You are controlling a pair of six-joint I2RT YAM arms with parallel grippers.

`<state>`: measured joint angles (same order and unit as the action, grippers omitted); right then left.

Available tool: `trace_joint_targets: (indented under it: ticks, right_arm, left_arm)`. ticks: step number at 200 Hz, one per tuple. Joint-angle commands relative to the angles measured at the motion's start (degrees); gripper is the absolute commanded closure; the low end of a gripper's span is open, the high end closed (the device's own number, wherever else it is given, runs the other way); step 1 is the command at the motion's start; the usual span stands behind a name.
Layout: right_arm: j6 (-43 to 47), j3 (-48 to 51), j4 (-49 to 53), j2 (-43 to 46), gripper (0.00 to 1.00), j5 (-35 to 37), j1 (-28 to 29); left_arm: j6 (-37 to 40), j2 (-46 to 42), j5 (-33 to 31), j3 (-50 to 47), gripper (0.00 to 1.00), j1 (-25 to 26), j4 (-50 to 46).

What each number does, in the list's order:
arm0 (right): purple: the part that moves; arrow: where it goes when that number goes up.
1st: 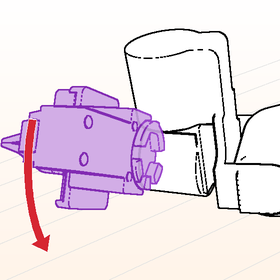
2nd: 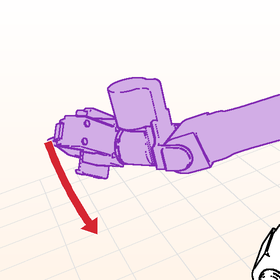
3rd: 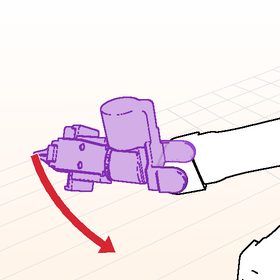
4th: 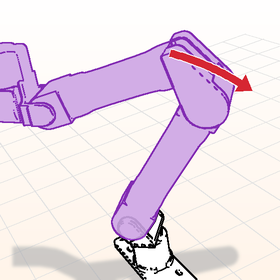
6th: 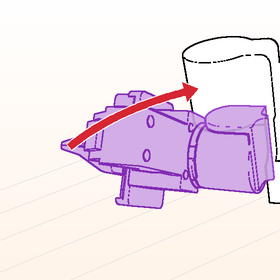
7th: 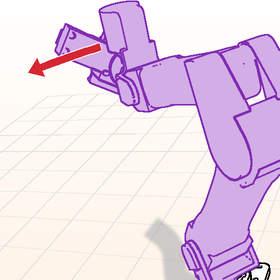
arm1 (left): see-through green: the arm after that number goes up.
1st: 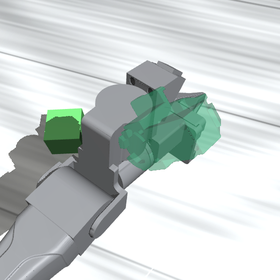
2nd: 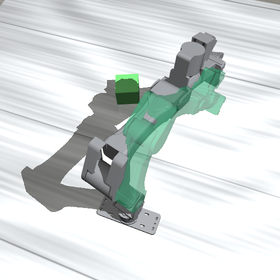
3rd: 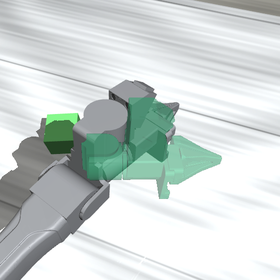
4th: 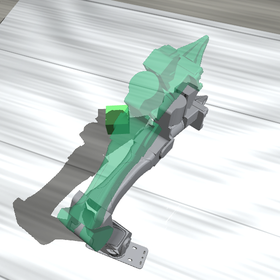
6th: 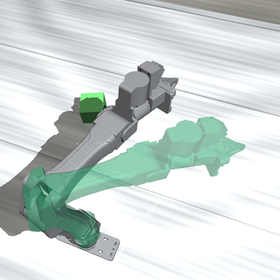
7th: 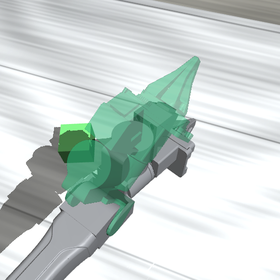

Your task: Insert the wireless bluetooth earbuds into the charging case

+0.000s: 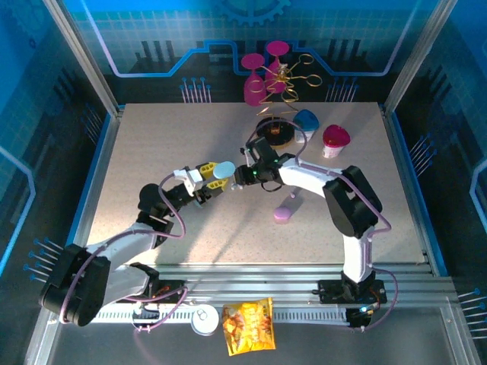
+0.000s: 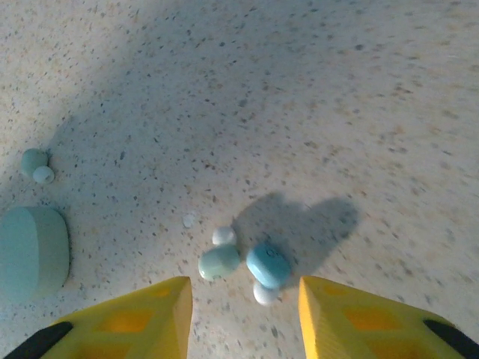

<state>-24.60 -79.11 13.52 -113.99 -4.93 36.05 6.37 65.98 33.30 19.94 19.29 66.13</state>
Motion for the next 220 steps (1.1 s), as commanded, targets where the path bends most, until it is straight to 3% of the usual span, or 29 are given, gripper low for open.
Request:
trace_joint_targets:
  ticks: [1,86,125,175,220]
  right_arm:
    - [4.10,-4.83,4.54,-4.13,0.59,-6.50,-1.38]
    - [7.11,-7.49,6.14,-7.72,0.58,-11.52,-3.18]
    - [9.20,3.74,-1.10,5.60,0.51,-11.20,-3.40]
    - [21.11,18.03,-8.07,26.97,0.34,-14.82,-3.36]
    - [26.87,22.04,-12.05,38.52,0.21,-27.83,-3.11]
  left_arm:
    - [1.19,-1.13,0.94,-0.52,0.83,-0.30,-0.65]
    - [-0.13,-1.11,0.66,0.23,0.83,-0.31,-0.73]
    - [-0.44,-1.29,-0.18,1.19,0.83,-0.40,-4.81]
    - [-2.33,-1.34,1.56,2.85,0.83,-0.66,-8.64]
    - [-3.13,-1.60,2.14,2.62,0.83,-0.92,-9.48]
